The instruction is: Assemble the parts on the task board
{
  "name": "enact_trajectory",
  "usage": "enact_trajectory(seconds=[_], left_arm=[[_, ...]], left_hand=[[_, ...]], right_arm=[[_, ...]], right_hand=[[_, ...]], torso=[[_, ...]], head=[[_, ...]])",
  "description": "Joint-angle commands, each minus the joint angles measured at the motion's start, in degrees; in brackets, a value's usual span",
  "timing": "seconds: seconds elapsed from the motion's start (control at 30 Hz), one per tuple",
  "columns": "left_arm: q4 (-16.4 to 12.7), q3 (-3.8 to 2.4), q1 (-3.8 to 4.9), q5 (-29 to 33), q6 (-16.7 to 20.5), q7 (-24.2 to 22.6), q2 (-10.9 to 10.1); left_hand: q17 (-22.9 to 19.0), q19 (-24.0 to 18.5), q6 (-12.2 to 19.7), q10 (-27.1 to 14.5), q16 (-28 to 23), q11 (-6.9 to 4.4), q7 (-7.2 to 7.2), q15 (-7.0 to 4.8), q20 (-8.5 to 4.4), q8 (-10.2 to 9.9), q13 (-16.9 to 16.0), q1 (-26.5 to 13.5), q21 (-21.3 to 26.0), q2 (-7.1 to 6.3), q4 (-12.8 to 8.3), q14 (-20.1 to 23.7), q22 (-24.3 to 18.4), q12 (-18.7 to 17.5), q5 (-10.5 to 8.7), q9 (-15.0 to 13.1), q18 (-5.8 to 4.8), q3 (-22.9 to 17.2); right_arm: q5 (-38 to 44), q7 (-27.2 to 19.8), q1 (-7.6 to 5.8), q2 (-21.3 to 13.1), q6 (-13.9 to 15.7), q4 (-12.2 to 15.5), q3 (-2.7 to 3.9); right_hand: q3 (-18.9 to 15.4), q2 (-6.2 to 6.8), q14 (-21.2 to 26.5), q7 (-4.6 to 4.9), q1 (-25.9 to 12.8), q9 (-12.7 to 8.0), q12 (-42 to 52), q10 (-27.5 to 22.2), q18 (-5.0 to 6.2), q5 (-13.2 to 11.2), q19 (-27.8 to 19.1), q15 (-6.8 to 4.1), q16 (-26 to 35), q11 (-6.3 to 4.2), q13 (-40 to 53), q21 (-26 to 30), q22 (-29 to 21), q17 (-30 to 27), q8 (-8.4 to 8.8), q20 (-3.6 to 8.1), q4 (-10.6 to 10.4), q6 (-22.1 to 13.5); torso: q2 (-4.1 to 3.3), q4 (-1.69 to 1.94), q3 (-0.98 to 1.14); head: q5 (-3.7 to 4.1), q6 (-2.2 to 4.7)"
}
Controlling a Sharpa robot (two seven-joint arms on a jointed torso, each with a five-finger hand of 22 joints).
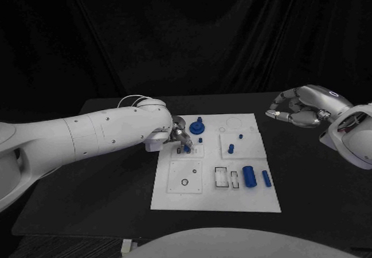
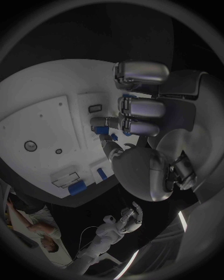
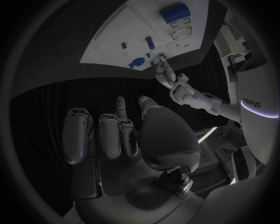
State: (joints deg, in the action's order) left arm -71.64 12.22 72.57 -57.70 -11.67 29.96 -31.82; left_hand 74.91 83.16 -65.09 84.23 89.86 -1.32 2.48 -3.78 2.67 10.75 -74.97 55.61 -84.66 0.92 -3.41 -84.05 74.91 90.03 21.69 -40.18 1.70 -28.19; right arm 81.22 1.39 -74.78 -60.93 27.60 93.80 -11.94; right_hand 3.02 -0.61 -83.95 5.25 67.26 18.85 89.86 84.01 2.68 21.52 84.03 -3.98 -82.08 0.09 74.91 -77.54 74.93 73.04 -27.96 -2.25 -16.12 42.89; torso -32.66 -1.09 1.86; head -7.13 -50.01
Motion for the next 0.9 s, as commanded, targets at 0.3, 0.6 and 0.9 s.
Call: enact_trajectory(seconds=[0.3, 0.6, 0.9], left_arm=[[0.2, -0.05, -0.42, 0.5, 0.8, 0.0, 0.2], [0.4, -0.05, -0.57, 0.5, 0.6, 0.2, 0.1], [0.4, -0.05, -0.81, 0.5, -0.3, 0.4, 0.0]], left_hand=[[15.1, 0.1, 0.0, 5.8, 0.1, -0.07, -0.15, -0.02, 0.02, -0.2, -15.0, 0.0, 0.2, 0.73, 0.3, -6.0, 8.6, 0.0, 0.04, -0.1, 0.55, -0.2], [15.1, 0.1, 0.0, 5.8, 0.1, -0.07, -0.15, -0.02, 0.02, -0.3, -15.0, -0.1, 0.2, 0.81, 0.4, -6.0, 8.7, 0.0, 0.05, -0.1, 0.54, -0.3], [15.1, -0.1, 0.0, 5.8, 0.1, -0.07, -0.16, -0.02, 0.02, -0.3, -15.0, -0.1, 0.3, 0.87, 0.5, -6.0, 8.5, 0.0, 0.03, -0.2, 0.59, -0.3]], right_arm=[[0.1, 0.8, 0.24, 0.1, -0.3, -0.1, 0.04], [0.1, 0.9, 0.25, 0.1, -0.5, -0.1, 0.04], [0.1, 1.1, 0.25, 0.1, -0.6, -0.1, 0.04]], right_hand=[[-0.1, -0.08, -3.1, 0.10, 0.7, -0.1, 0.1, 6.0, 0.32, 0.2, 1.2, 0.54, 0.2, 0.44, 15.1, 0.3, 11.1, -0.1, -0.10, -0.50, 0.3, 0.4], [0.0, -0.13, -3.1, 0.10, 0.8, -0.1, 0.1, 6.0, 0.33, 0.2, 1.2, 0.54, 0.3, 0.44, 15.1, 0.3, 11.1, -0.2, -0.10, -0.51, 0.3, 0.4], [0.0, -0.17, -3.1, 0.10, 0.9, -0.1, 0.1, 6.0, 0.34, 0.2, 1.2, 0.55, 0.3, 0.44, 15.1, 0.4, 11.1, -0.3, -0.10, -0.51, 0.3, 0.4]], torso=[[0.07, 0.08, 0.02], [0.02, 0.01, 0.01], [0.02, -0.01, 0.01]], head=[[-0.16, 0.01], [-0.22, 0.01], [-0.20, 0.01]])
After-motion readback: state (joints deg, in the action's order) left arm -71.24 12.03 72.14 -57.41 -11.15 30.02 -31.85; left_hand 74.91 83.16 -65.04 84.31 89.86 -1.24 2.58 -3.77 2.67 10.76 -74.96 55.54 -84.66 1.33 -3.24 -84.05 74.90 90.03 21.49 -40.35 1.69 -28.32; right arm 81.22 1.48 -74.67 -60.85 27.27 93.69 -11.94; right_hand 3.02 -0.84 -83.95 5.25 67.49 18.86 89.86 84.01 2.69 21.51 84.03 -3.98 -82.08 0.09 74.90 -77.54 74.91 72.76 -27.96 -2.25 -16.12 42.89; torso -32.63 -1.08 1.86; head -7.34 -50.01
